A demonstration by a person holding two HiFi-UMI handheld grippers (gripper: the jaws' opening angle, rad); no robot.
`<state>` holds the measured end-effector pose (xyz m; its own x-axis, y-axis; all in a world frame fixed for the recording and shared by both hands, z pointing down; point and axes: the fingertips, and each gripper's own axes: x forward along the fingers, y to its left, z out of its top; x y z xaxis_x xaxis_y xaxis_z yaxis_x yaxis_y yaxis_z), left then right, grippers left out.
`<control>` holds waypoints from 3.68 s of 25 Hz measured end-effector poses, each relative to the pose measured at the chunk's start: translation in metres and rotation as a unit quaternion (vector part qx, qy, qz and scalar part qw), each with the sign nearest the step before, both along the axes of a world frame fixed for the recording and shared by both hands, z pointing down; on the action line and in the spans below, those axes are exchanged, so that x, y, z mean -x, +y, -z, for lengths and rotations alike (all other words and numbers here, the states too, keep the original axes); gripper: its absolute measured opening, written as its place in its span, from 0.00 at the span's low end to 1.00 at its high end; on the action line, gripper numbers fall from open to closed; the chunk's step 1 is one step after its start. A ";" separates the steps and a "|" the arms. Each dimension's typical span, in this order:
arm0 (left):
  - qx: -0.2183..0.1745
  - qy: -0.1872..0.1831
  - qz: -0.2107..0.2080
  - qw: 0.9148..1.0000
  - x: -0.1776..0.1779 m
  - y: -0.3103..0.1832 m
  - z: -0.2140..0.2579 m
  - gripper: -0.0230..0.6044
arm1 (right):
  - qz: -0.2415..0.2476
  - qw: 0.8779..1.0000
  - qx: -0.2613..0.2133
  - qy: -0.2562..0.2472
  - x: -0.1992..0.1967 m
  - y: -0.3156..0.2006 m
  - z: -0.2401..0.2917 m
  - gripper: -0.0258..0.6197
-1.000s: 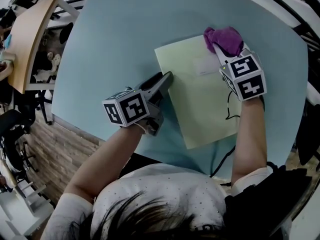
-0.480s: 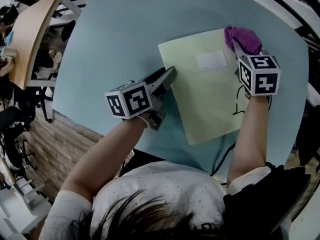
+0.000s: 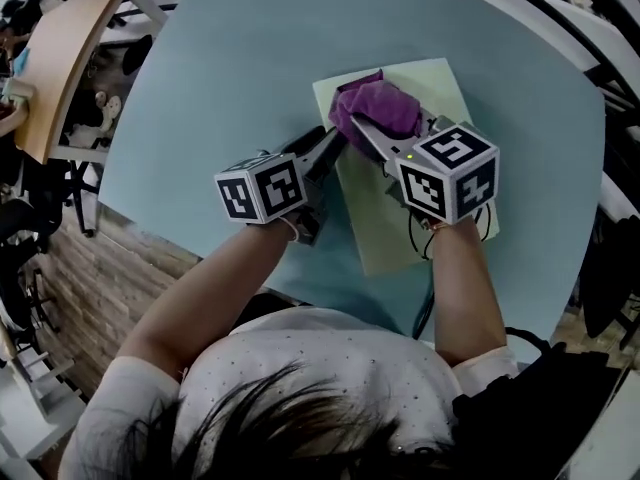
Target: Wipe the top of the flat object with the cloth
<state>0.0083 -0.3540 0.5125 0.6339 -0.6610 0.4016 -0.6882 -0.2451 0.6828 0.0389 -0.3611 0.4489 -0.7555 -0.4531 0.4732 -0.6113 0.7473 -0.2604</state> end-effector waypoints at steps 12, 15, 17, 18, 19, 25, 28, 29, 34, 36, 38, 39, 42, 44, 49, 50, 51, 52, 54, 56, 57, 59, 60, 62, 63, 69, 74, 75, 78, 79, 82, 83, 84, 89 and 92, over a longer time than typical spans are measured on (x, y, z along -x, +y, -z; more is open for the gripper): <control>0.022 0.014 -0.012 1.000 -0.001 0.003 -0.003 0.33 | -0.011 0.952 -0.104 0.288 -0.062 -0.010 -0.040 0.09; 0.023 0.016 -0.016 0.999 -0.002 0.003 -0.003 0.33 | -0.055 0.955 -0.088 0.279 -0.093 -0.019 -0.042 0.09; 0.021 0.012 -0.017 1.000 -0.002 0.003 -0.003 0.33 | -0.074 0.954 -0.081 0.279 -0.112 -0.023 -0.042 0.09; 0.020 0.011 -0.018 1.000 -0.002 0.003 -0.003 0.33 | -0.083 0.952 -0.079 0.284 -0.121 -0.025 -0.042 0.09; 0.020 0.010 -0.020 1.000 -0.002 0.003 -0.002 0.33 | -0.093 0.950 -0.078 0.289 -0.132 -0.028 -0.042 0.09; 0.018 0.009 -0.020 1.000 -0.002 0.002 -0.002 0.33 | -0.161 0.946 -0.065 0.274 -0.181 -0.038 -0.040 0.09; 0.017 0.010 -0.021 1.000 -0.003 0.002 -0.003 0.33 | -0.206 0.953 -0.041 0.219 -0.200 -0.040 -0.042 0.09; 0.017 0.010 -0.021 1.000 -0.003 0.002 -0.003 0.33 | -0.218 0.952 -0.033 0.212 -0.207 -0.041 -0.044 0.09; 0.014 0.010 -0.018 1.000 -0.003 0.002 -0.002 0.33 | -0.216 0.952 -0.092 0.198 -0.191 -0.040 -0.006 0.09; 0.014 0.009 -0.017 1.000 -0.002 0.002 -0.001 0.33 | -0.147 0.974 -0.119 0.123 -0.132 -0.020 0.032 0.09; 0.015 0.008 -0.015 1.000 -0.001 0.003 -0.002 0.33 | -0.055 0.992 -0.110 0.035 -0.065 0.014 0.061 0.09; 0.015 0.008 -0.015 1.000 -0.001 0.003 -0.002 0.33 | -0.019 0.995 -0.096 -0.006 -0.038 0.031 0.069 0.09; 0.017 0.010 -0.018 1.000 -0.003 0.003 -0.002 0.33 | 0.020 0.998 -0.037 -0.052 0.003 0.061 0.054 0.09; 0.020 0.012 -0.021 1.000 -0.004 0.003 -0.002 0.33 | 0.015 1.000 -0.011 0.006 0.007 0.066 0.018 0.09; 0.016 0.007 -0.019 1.000 -0.004 0.004 -0.002 0.33 | 0.044 0.978 -0.059 0.195 0.003 0.074 -0.034 0.09; 0.017 0.007 -0.019 1.000 -0.004 0.004 -0.002 0.33 | 0.045 0.975 -0.066 0.208 0.000 0.073 -0.035 0.09; 0.018 0.009 -0.020 1.000 -0.004 0.003 -0.002 0.33 | 0.042 0.973 -0.067 0.216 -0.004 0.071 -0.036 0.09; 0.020 0.010 -0.021 1.000 -0.004 0.003 -0.001 0.33 | 0.038 0.972 -0.066 0.220 -0.009 0.069 -0.037 0.09; 0.021 0.010 -0.021 1.000 -0.003 0.003 -0.001 0.33 | 0.022 0.972 -0.063 0.224 -0.022 0.064 -0.037 0.09; 0.019 0.008 -0.021 1.000 -0.003 0.003 0.000 0.33 | -0.002 0.972 -0.058 0.228 -0.040 0.059 -0.038 0.09; 0.018 0.007 -0.021 1.000 -0.003 0.003 0.000 0.33 | -0.016 0.971 -0.056 0.231 -0.051 0.055 -0.038 0.09; 0.017 0.006 -0.021 1.000 -0.002 0.004 -0.001 0.33 | -0.048 0.969 -0.048 0.236 -0.077 0.048 -0.040 0.09; 0.017 0.006 -0.021 1.000 -0.002 0.004 -0.001 0.33 | -0.065 0.968 -0.043 0.238 -0.091 0.044 -0.040 0.09; 0.017 0.008 -0.022 1.000 -0.001 0.004 -0.001 0.33 | -0.098 0.966 -0.034 0.239 -0.119 0.038 -0.041 0.09; 0.016 0.008 -0.022 1.000 -0.001 0.004 -0.001 0.33 | -0.112 0.964 -0.030 0.238 -0.130 0.035 -0.041 0.09; 0.017 0.006 -0.026 0.999 -0.003 0.004 -0.002 0.33 | -0.163 0.959 -0.025 0.229 -0.177 0.031 -0.041 0.09; 0.012 0.000 -0.029 1.000 -0.004 0.005 -0.001 0.33 | -0.174 0.960 -0.019 0.218 -0.190 0.029 -0.039 0.09; 0.013 0.002 -0.030 0.999 -0.004 0.004 -0.001 0.33 | -0.178 0.960 -0.019 0.216 -0.192 0.028 -0.039 0.09; 0.011 0.005 -0.028 1.000 -0.004 0.003 0.000 0.33 | -0.197 0.959 -0.028 0.200 -0.189 0.026 -0.031 0.09; 0.009 0.005 -0.026 1.000 -0.004 0.003 0.000 0.33 | -0.195 0.963 -0.037 0.183 -0.180 0.027 -0.022 0.09; 0.005 0.009 -0.028 1.000 -0.005 0.003 0.000 0.33 | -0.118 0.987 -0.055 0.094 -0.114 0.045 0.009 0.09; 0.004 0.010 -0.029 1.000 -0.005 0.003 0.000 0.33 | -0.077 0.993 -0.049 0.071 -0.085 0.057 0.014 0.09; 0.003 0.009 -0.030 1.000 -0.005 0.003 -0.001 0.33 | -0.037 0.997 -0.042 0.060 -0.058 0.069 0.015 0.09; 0.000 -0.001 -0.028 1.000 -0.002 0.002 -0.001 0.33 | 0.051 0.990 -0.029 0.124 0.009 0.104 -0.017 0.09; 0.006 0.006 -0.030 1.000 -0.003 0.003 -0.002 0.33 | 0.049 0.985 -0.017 0.162 0.005 0.112 -0.037 0.09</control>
<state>0.0116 -0.3507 0.5145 0.6768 -0.6174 0.4010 -0.6644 -0.2776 0.6939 0.0337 -0.2491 0.4857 -0.6084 -0.4063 0.6818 -0.5832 0.8115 -0.0369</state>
